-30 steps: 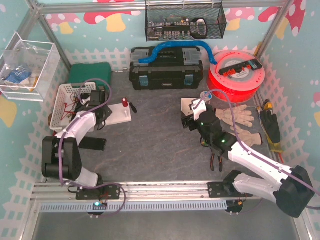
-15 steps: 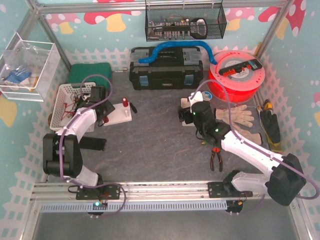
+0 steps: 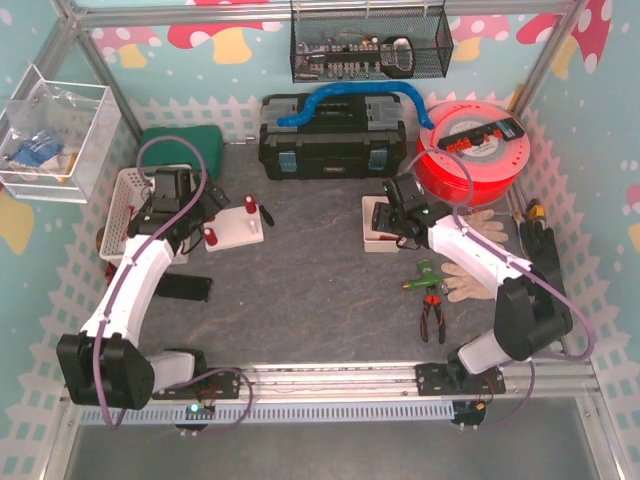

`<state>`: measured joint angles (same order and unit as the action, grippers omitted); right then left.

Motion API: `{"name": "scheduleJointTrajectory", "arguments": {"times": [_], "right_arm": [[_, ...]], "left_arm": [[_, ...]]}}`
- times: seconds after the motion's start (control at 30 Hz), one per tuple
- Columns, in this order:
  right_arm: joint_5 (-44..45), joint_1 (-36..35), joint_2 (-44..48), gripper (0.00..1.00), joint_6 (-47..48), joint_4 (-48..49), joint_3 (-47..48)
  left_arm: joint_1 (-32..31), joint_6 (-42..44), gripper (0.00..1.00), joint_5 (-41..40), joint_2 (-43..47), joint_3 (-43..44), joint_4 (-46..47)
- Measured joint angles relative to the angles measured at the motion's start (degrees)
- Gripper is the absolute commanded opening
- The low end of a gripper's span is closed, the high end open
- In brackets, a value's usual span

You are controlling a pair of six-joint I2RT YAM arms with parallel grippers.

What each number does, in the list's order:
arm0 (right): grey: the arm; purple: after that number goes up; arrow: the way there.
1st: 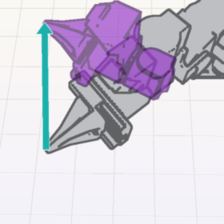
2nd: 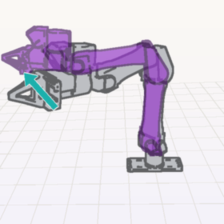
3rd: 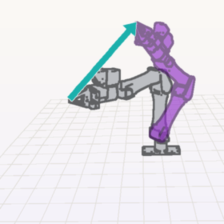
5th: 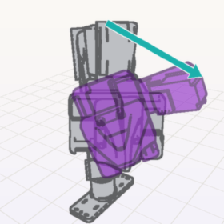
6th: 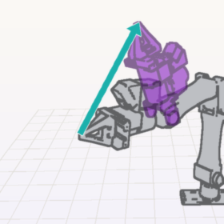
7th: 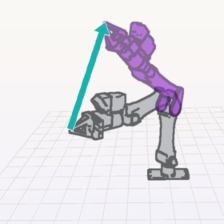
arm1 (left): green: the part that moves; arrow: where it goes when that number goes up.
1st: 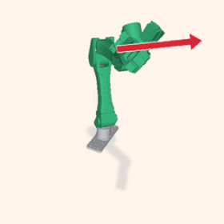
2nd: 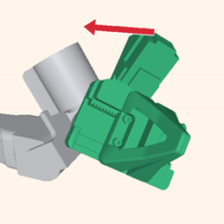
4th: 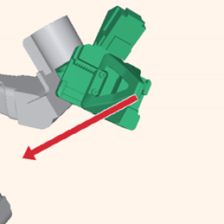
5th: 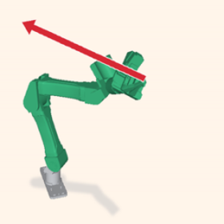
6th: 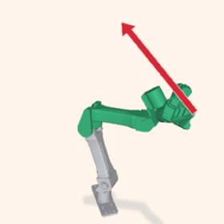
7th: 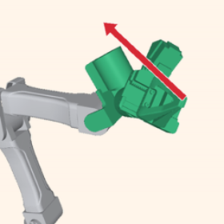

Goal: Install the large spring

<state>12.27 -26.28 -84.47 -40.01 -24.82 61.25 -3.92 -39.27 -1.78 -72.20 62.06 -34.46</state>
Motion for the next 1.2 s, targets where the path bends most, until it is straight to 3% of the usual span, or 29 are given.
{"name": "scheduleJointTrajectory", "arguments": {"times": [0.13,0.37,0.67,0.8,0.93,1.2], "right_arm": [[-1.99,0.00,-3.34,0.67,-4.07,-3.61,3.34],[-0.02,0.17,-9.03,0.79,-13.14,-14.03,12.04],[-0.04,1.16,-9.75,0.73,-34.18,-27.06,17.79],[-2.03,1.16,-8.79,0.67,-39.95,-23.43,11.98],[-4.52,1.16,-8.33,0.67,-43.06,-18.95,5.20],[-4.59,1.31,-8.35,0.55,-45.64,-11.74,4.04]], "left_arm": [[-0.09,-0.42,0.99,1.84,2.64,-0.79,-0.13],[-0.26,-0.44,0.99,3.61,3.43,-2.62,-0.76],[-0.28,-0.35,0.99,3.98,3.30,-2.78,-0.85],[-0.35,-0.37,0.99,4.00,2.58,-2.78,-0.83],[-0.68,-0.37,0.99,4.02,2.23,-2.78,-0.83],[-1.09,-0.37,0.99,4.22,2.23,-2.78,-0.76]]}}
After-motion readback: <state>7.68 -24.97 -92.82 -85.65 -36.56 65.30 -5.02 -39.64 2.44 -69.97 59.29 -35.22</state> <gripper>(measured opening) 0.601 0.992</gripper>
